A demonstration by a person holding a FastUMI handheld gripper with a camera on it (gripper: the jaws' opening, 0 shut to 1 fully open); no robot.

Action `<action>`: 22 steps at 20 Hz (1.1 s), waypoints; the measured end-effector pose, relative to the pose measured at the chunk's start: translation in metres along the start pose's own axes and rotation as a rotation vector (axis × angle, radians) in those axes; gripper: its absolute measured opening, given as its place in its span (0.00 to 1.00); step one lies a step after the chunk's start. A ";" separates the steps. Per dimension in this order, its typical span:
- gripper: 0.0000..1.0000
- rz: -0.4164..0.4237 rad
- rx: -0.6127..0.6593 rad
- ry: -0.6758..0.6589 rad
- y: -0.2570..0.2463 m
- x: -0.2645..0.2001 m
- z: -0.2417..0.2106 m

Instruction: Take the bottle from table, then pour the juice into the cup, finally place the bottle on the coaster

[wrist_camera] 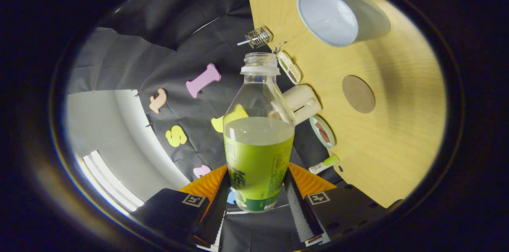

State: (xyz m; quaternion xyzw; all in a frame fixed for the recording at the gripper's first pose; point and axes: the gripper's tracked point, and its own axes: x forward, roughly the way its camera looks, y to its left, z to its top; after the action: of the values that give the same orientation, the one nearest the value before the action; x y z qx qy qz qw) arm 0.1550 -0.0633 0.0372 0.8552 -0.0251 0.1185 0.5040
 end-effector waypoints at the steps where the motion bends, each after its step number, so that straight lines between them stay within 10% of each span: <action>1: 0.78 0.001 0.004 -0.001 0.000 0.001 0.000; 22: 0.77 0.065 0.097 -0.014 0.016 0.006 0.004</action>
State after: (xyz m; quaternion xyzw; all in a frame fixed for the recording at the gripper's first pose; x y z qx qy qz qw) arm 0.1592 -0.0741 0.0509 0.8782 -0.0507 0.1301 0.4575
